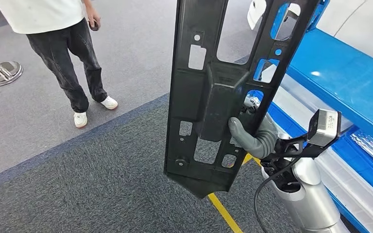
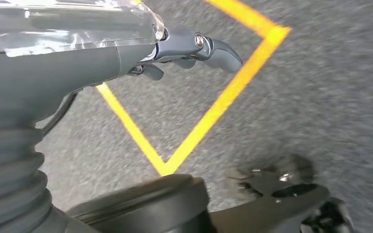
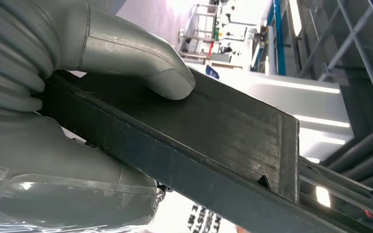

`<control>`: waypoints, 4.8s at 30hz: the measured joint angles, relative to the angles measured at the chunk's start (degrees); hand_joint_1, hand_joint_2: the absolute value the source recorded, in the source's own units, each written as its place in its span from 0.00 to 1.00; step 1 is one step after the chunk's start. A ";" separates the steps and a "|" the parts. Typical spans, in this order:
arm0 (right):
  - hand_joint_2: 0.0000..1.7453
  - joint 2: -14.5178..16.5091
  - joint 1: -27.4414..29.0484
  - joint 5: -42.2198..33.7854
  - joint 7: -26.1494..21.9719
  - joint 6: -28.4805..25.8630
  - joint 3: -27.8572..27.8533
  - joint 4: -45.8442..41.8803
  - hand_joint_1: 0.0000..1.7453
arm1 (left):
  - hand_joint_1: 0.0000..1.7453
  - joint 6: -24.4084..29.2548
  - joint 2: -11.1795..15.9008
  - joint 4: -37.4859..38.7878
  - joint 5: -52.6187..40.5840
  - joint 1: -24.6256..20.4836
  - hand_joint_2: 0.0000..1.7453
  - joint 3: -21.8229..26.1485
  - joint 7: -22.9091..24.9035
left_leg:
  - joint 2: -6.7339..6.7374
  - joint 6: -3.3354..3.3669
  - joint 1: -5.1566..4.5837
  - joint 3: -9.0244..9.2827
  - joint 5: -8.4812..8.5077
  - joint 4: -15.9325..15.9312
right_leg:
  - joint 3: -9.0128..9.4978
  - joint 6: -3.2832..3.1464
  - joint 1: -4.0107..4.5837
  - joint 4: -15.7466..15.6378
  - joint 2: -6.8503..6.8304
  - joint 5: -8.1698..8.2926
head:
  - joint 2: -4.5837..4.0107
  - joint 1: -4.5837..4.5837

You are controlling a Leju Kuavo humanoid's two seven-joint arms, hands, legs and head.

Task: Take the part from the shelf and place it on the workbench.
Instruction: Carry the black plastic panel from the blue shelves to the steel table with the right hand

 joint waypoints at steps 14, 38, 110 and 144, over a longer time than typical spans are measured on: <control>1.00 -0.41 2.34 -0.29 -0.97 -0.28 -0.33 -0.55 1.00 | 0.00 -0.92 -0.23 0.00 -0.27 0.07 1.00 -0.01 -0.06 | -7.42 1.97 0.16 1.03 0.50 -2.73 | -4.28 1.76 -0.77 7.39 6.28 -1.26 | 0.00 0.03; 1.00 -0.77 2.63 -1.49 -0.90 1.84 -2.89 -0.78 1.00 | 0.00 -0.88 -0.22 0.00 -0.39 0.20 1.00 0.00 0.63 | -2.46 2.71 -0.25 0.78 0.76 -3.40 | -2.98 1.46 -0.19 7.30 2.86 -4.85 | 0.00 0.03; 1.00 0.59 5.03 2.06 -0.20 4.36 -6.20 -1.20 1.00 | 0.00 -0.95 -1.02 0.00 -1.39 -0.07 1.00 -0.07 1.32 | -9.25 1.90 0.19 1.76 -0.91 -2.59 | -3.86 1.55 -0.74 4.96 7.00 -0.06 | 0.00 0.07; 1.00 -0.58 4.78 2.02 -0.15 2.46 -6.11 -2.36 1.00 | 0.00 -1.31 -1.14 0.00 -1.84 -0.24 1.00 -0.13 1.22 | -9.25 0.85 -0.15 0.71 -1.48 -1.90 | -1.88 0.47 -0.94 0.44 7.13 0.79 | 0.00 0.04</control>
